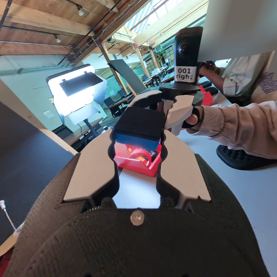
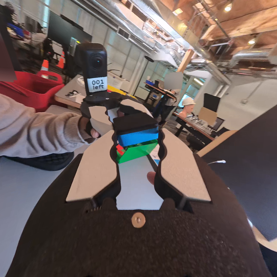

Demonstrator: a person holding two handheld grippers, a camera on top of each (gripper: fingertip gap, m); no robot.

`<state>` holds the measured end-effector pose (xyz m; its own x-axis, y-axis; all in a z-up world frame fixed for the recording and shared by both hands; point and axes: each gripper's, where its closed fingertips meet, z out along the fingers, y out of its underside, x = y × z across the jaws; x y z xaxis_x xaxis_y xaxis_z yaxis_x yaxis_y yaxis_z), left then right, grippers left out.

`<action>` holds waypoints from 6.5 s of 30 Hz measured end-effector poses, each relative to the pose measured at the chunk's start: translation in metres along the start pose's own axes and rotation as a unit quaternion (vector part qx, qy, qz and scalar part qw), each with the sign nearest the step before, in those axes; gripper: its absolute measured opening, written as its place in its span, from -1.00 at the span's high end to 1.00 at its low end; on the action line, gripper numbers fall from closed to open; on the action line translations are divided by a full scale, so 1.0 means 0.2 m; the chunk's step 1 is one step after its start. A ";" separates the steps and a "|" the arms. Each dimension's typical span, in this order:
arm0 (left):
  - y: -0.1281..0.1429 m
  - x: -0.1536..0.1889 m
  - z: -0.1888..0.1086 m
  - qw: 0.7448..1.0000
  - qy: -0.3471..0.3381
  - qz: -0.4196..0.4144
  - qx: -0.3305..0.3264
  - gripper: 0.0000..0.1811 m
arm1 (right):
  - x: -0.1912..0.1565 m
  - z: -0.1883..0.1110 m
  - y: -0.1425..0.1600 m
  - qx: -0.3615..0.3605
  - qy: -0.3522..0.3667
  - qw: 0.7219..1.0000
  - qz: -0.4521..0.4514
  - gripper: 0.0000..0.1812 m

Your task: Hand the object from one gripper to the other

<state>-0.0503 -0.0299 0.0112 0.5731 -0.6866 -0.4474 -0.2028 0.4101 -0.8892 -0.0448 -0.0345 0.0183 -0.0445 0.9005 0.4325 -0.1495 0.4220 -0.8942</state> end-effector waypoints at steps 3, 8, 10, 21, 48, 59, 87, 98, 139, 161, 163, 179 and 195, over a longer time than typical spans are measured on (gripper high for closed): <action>-0.01 0.04 -0.01 1.000 0.022 0.015 0.009 0.36 | -0.03 -0.02 0.00 -0.003 -0.026 1.000 -0.007 0.43; -0.07 0.16 -0.06 0.992 0.125 -0.001 0.034 0.37 | -0.12 -0.08 -0.05 -0.001 -0.108 0.994 0.017 0.44; -0.06 0.21 -0.08 0.986 0.163 -0.011 0.029 0.33 | -0.18 -0.12 -0.04 -0.007 -0.164 0.985 0.047 0.44; 0.03 0.15 0.00 0.994 0.110 -0.016 -0.009 0.49 | -0.03 -0.12 -0.04 0.038 -0.096 0.992 0.066 0.48; 0.19 0.12 0.04 0.989 0.064 0.081 -0.110 0.63 | -0.02 -0.06 0.17 -0.101 -0.112 0.967 0.207 0.46; -0.09 0.05 -0.04 0.860 0.246 -0.408 0.181 0.72 | -0.01 -0.03 0.05 -0.002 -0.072 0.993 0.092 0.30; 0.36 -0.13 0.08 0.900 0.092 -0.423 0.045 0.70 | 0.22 -0.12 0.15 -0.069 0.050 0.994 0.065 1.00; 0.32 -0.06 0.10 0.945 0.086 -0.314 0.030 0.46 | 0.21 -0.11 0.17 -0.077 0.039 0.994 0.067 1.00; 0.16 -0.64 -0.54 0.969 -0.192 -0.023 -0.156 0.32 | 0.94 -1.30 1.25 -0.602 0.363 0.711 -0.018 0.73; 1.13 -0.79 -1.46 0.782 -0.280 -0.248 -0.499 0.41 | 0.98 -1.13 0.70 -0.363 0.429 0.827 0.020 0.51; 1.22 -0.71 -1.50 0.752 -0.253 -0.262 -0.549 0.42 | 0.98 -1.11 0.65 -0.348 0.430 0.833 0.010 0.55; 1.55 -0.51 -1.65 0.651 -0.161 -0.252 -0.698 0.65 | 0.99 -1.08 0.49 -0.277 0.440 0.854 -0.008 0.72; 0.68 -0.91 -1.12 0.789 -0.353 0.055 -0.499 0.65 | 0.73 -0.60 0.24 -0.155 0.316 0.935 -0.041 0.77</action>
<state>-0.3603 0.0158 -0.0491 0.7368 -0.0289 -0.6755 -0.6047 -0.4750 -0.6393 0.0612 0.1287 0.0248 0.5626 0.7037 0.4340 0.1717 0.4141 -0.8939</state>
